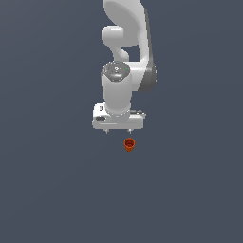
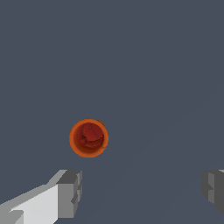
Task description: Pick up the object and move it to a goal position.
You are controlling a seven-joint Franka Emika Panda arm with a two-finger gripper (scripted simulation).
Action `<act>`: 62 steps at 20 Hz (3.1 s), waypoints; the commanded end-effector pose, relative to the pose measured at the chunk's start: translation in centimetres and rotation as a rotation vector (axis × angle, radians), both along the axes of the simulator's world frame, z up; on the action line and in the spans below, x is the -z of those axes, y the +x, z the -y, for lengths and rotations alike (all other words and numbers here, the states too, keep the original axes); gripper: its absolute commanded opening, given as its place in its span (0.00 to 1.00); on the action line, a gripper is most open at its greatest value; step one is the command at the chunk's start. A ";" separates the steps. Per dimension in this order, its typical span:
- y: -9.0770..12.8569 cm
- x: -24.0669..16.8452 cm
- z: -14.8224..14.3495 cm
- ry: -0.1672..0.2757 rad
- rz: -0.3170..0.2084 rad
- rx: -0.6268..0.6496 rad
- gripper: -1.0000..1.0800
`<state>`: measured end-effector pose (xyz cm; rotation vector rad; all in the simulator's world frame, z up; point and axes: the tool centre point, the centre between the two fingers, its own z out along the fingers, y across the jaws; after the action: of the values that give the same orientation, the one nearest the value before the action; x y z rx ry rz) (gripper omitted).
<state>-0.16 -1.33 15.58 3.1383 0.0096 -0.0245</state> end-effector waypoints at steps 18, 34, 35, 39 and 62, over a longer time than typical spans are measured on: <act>0.6 -0.6 1.4 -0.006 0.010 -0.012 0.96; 0.8 1.8 -0.5 -0.008 0.008 -0.248 0.96; 0.8 2.1 -0.8 -0.008 0.008 -0.277 0.96; 0.8 3.3 -1.9 -0.006 0.007 -0.406 0.96; 0.6 6.8 -5.3 0.009 0.013 -0.776 0.96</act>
<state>0.48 4.01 8.82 2.9044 1.1975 -0.0010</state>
